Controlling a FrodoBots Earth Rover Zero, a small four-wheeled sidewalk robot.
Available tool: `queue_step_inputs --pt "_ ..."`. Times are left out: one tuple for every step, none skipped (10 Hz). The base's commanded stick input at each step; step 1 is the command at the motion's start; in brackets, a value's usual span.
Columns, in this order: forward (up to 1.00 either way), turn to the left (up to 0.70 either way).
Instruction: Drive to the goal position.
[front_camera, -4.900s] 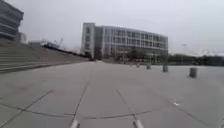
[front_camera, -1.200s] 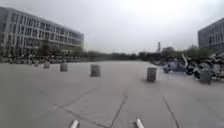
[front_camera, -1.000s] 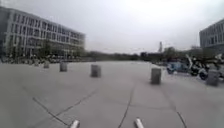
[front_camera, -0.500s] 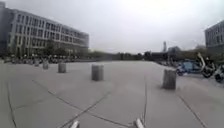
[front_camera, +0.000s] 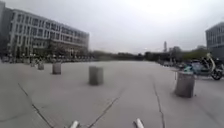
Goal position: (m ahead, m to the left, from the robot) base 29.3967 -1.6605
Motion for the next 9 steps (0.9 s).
queue_step_inputs --pt "1.0 -0.4" --pt "1.0 -0.4" --pt "1.0 -0.4" --pt "1.0 -0.33" --pt "1.0 0.0" --pt "1.0 0.0" --pt "1.0 0.0" --pt "1.0 0.0" --pt "1.0 0.05"
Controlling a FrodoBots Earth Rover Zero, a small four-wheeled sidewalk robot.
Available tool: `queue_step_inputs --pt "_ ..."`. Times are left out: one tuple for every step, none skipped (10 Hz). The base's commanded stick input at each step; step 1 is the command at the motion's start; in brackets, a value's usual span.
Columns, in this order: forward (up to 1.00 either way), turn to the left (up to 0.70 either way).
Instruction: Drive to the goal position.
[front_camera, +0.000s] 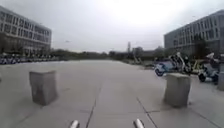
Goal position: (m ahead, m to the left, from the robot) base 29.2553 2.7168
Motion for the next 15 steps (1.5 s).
queue_step_inputs --pt "1.0 0.33" --pt "1.0 0.39" --pt "1.0 0.4" --pt "1.0 0.4" --pt "1.0 0.21" --pt "1.0 0.02" --pt "1.0 0.0" --pt "1.0 0.0" --pt "1.0 0.0" --pt "1.0 0.0" --pt "1.0 0.0" --pt "1.0 0.0" --pt "1.0 0.0" --pt "1.0 0.0" --pt "1.0 0.0"
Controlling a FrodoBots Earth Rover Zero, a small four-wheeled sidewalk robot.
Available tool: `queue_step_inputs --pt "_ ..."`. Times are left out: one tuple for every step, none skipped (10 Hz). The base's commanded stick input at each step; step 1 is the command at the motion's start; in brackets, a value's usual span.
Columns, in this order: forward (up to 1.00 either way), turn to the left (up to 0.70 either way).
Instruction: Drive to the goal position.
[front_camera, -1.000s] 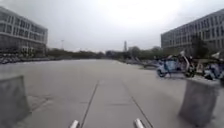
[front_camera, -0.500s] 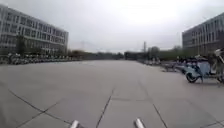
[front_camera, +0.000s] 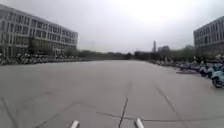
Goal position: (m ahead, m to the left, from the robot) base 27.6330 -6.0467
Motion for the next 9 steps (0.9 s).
queue_step_inputs --pt "1.0 0.0" --pt "1.0 0.0" --pt "1.0 0.0" --pt "1.0 0.0" --pt "1.0 0.0" --pt "1.0 0.0" --pt "1.0 -0.11" --pt "1.0 -0.37" --pt "1.0 -0.38"
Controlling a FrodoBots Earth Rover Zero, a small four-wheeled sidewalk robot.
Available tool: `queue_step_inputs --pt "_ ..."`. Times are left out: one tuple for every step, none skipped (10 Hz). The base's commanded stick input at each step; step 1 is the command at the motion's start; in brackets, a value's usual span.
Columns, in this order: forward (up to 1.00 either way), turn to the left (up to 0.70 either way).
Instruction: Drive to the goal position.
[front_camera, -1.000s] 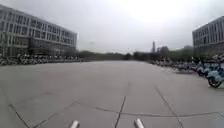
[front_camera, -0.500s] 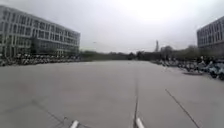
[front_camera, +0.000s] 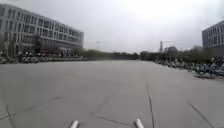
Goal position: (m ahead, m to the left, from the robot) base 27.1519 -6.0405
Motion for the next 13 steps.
queue_step_inputs --pt "1.0 -0.16" --pt "1.0 0.0" --pt "1.0 0.0" --pt "1.0 -0.16" --pt "1.0 -0.34" --pt "1.0 -0.4" --pt "1.0 -0.4" --pt "1.0 -0.4" --pt "1.0 -0.4" --pt "1.0 -0.4" --pt "1.0 -0.4" --pt "1.0 -0.35" --pt "1.0 0.0"
